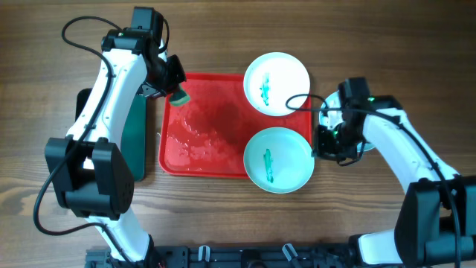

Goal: Clean dirty plates on tray and stack at the side
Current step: 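Move the right gripper to grasp the rim of the lower-right plate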

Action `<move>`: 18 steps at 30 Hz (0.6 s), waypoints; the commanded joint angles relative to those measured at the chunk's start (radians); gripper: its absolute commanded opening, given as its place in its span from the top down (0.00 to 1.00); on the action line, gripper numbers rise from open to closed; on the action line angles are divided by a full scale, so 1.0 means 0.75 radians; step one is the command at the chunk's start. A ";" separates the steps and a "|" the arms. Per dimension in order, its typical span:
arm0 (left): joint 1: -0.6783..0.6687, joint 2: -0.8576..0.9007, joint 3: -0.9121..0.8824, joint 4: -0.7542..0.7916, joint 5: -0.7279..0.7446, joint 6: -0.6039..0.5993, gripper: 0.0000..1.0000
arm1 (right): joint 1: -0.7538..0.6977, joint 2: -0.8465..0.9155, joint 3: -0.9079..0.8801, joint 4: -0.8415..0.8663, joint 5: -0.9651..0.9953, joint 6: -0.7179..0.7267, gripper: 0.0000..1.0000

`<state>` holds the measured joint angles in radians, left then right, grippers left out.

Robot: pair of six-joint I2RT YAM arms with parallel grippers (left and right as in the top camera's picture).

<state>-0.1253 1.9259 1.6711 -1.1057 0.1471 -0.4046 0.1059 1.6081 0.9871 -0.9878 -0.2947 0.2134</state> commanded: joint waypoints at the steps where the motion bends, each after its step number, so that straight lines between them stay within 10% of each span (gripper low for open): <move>1: -0.003 -0.027 0.022 0.003 -0.013 0.006 0.96 | 0.059 -0.011 -0.083 0.038 0.043 0.069 0.80; 18: -0.003 -0.027 0.022 0.003 -0.013 0.006 0.96 | 0.089 -0.012 -0.143 0.154 -0.113 0.069 0.96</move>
<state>-0.1253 1.9259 1.6711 -1.1057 0.1467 -0.4049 0.1631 1.6081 0.8829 -0.8871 -0.2951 0.2676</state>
